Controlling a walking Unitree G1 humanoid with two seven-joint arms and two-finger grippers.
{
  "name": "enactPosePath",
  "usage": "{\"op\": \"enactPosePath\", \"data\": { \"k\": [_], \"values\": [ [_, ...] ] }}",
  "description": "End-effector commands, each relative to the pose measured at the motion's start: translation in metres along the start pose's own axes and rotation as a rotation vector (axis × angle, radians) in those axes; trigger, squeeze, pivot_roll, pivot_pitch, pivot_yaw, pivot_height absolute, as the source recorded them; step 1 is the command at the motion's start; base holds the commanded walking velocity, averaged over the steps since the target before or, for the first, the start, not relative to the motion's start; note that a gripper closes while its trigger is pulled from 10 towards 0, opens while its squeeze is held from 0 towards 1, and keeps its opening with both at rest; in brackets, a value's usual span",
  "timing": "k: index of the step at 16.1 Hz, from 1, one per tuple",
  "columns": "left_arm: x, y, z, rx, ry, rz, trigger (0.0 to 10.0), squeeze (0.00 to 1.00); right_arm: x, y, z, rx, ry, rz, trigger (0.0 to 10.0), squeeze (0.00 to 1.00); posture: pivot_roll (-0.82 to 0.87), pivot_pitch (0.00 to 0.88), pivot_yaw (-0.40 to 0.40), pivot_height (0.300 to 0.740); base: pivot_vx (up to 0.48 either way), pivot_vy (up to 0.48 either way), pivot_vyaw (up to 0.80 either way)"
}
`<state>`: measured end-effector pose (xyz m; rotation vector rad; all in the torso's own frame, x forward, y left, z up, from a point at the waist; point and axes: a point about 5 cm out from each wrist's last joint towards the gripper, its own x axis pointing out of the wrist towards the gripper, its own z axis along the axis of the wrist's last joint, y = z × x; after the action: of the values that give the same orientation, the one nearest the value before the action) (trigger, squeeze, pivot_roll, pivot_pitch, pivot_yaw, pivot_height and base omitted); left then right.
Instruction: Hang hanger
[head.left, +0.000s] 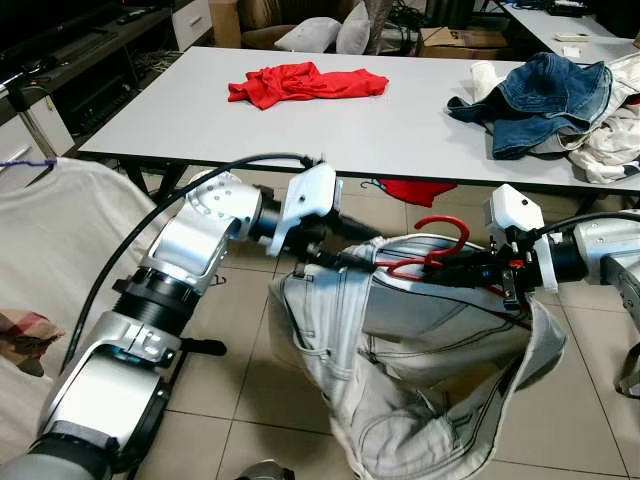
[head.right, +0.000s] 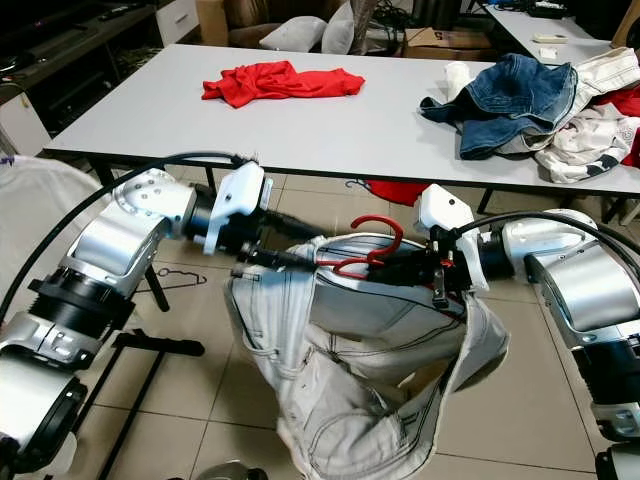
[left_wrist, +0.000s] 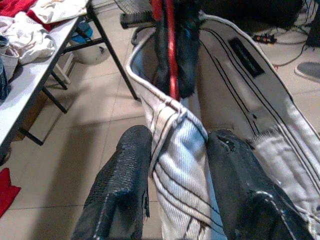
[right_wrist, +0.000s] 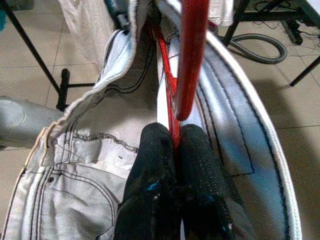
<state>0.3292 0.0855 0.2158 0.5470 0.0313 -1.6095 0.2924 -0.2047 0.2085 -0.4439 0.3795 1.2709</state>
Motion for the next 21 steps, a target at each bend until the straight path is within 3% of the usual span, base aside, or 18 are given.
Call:
{"op": "enactPosePath", "data": {
  "k": [1,2,3,5,6,8,12,13,14,15,16,17,18,19,20,21],
  "values": [
    [0.0,-0.003,-0.002,0.026,0.028,-0.017,10.0,1.0,-0.003,-0.001,0.006,-0.016,-0.025,-0.026,0.0,0.0,-0.08,0.0,0.041,0.74,0.0,0.0,0.0],
    [0.0,-0.005,-0.002,0.022,0.019,-0.029,10.0,0.16,-0.002,-0.003,0.003,-0.006,-0.017,-0.059,0.0,0.0,-0.08,0.0,0.041,0.74,0.0,0.0,0.0],
    [-0.001,-0.004,0.002,0.008,-0.019,-0.026,10.0,0.0,0.0,-0.004,0.0,0.025,-0.023,-0.084,0.0,0.0,-0.08,0.0,0.041,0.74,0.0,0.0,0.0],
    [-0.005,-0.001,0.007,-0.001,-0.071,0.013,10.0,0.0,0.002,-0.002,-0.002,0.035,-0.041,-0.102,0.0,0.0,-0.08,0.0,0.042,0.74,0.0,0.0,0.0],
    [-0.011,0.006,0.014,-0.02,-0.155,0.098,10.0,0.0,0.008,0.001,-0.006,0.058,-0.077,-0.142,0.0,0.0,-0.07,0.0,0.041,0.74,0.0,0.0,0.0],
    [-0.021,0.011,0.014,-0.084,-0.203,0.222,10.0,0.0,0.02,0.004,-0.017,0.125,-0.117,-0.27,0.0,0.0,-0.06,0.0,0.04,0.74,0.0,0.0,0.0],
    [-0.026,-0.004,0.0,-0.169,-0.245,0.374,10.0,0.0,0.038,0.013,-0.036,0.256,-0.193,-0.423,0.0,0.0,-0.04,0.0,0.036,0.74,0.0,0.0,0.0],
    [-0.027,-0.006,-0.005,-0.206,-0.256,0.463,10.0,0.0,0.041,0.015,-0.037,0.283,-0.219,-0.479,0.0,0.0,-0.03,0.0,0.043,0.74,0.0,0.0,0.0],
    [-0.03,-0.011,-0.016,-0.28,-0.265,0.634,10.0,0.0,0.046,0.019,-0.037,0.323,-0.255,-0.573,0.0,0.0,-0.03,0.0,0.045,0.74,0.0,0.0,0.0],
    [-0.034,-0.017,-0.032,-0.36,-0.237,0.793,10.0,0.0,0.049,0.023,-0.037,0.341,-0.264,-0.676,10.0,0.0,-0.03,0.0,0.047,0.74,0.0,0.0,0.0],
    [-0.04,-0.028,-0.047,-0.373,-0.159,0.929,10.0,0.0,0.055,0.029,-0.039,0.408,-0.284,-0.736,10.0,0.0,-0.03,0.0,0.041,0.74,0.0,0.0,0.0],
    [-0.044,-0.047,-0.059,-0.427,-0.095,0.968,10.0,0.0,0.059,0.037,-0.039,0.409,-0.294,-0.781,10.0,0.0,-0.02,0.0,0.035,0.74,0.0,0.0,0.0],
    [-0.047,-0.061,-0.064,-0.438,-0.058,1.007,10.0,0.0,0.061,0.044,-0.039,0.349,-0.284,-0.834,10.0,0.0,0.0,0.0,0.026,0.74,0.0,0.0,0.0],
    [-0.053,-0.069,-0.068,-0.483,-0.03,1.114,10.0,0.0,0.063,0.05,-0.044,0.334,-0.249,-0.874,10.0,0.0,0.0,0.0,0.026,0.74,0.0,0.0,0.0],
    [-0.055,-0.07,-0.069,-0.499,-0.029,1.152,10.0,0.0,0.064,0.052,-0.046,0.349,-0.239,-0.89,10.0,0.0,0.01,0.0,0.024,0.74,0.0,0.0,0.0],
    [-0.058,-0.077,-0.07,-0.434,0.018,1.278,10.0,0.0,0.068,0.06,-0.052,0.392,-0.249,-0.949,10.0,0.0,0.01,0.0,0.018,0.74,0.0,0.0,0.8]
  ]
}}
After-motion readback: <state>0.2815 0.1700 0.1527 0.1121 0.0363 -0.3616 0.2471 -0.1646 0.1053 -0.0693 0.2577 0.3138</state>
